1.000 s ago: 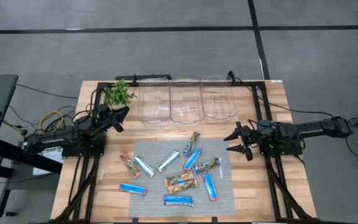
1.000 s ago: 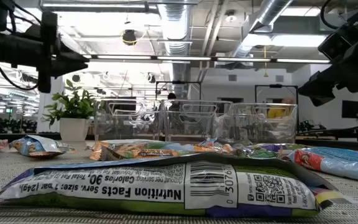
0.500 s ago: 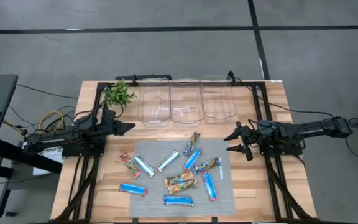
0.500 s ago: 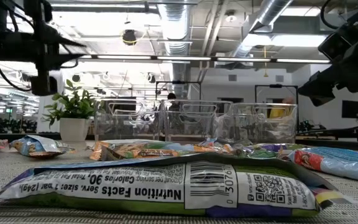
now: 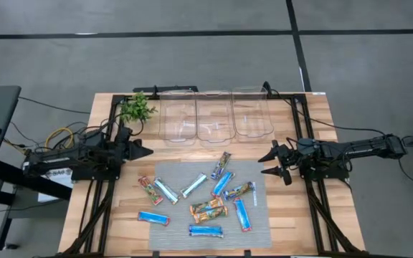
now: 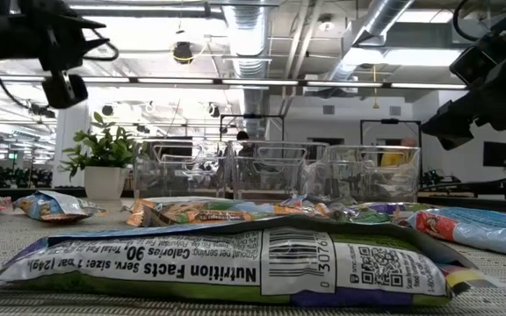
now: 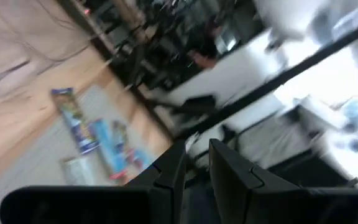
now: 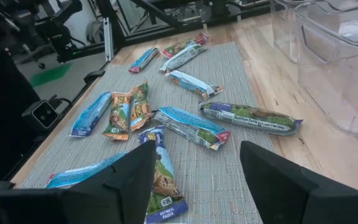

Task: Pick and place Granola Bars by type
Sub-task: Put the yellow granola bar into the middle transparent bin

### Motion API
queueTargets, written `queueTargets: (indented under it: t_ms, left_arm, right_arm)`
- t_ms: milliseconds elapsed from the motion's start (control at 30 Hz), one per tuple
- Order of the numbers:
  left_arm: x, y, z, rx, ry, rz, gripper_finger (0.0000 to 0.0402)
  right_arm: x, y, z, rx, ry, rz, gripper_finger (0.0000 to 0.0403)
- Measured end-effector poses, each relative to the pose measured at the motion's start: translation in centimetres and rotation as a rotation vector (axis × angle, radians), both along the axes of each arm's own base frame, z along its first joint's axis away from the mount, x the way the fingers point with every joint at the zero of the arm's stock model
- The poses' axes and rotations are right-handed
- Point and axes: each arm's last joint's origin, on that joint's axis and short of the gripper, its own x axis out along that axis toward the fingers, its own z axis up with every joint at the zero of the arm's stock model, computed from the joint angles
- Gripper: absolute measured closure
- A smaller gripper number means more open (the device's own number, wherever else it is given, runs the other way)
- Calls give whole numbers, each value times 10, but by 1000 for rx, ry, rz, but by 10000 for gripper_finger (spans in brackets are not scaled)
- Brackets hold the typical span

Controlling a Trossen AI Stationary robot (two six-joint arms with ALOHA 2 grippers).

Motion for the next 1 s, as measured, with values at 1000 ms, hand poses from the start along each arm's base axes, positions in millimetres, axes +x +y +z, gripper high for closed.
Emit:
queueTargets:
  t_ms: [1000]
  left_arm:
    - [109, -39, 42, 1146, 827, -809, 339]
  right_arm:
    - [0, 0, 0, 0, 0, 0, 177]
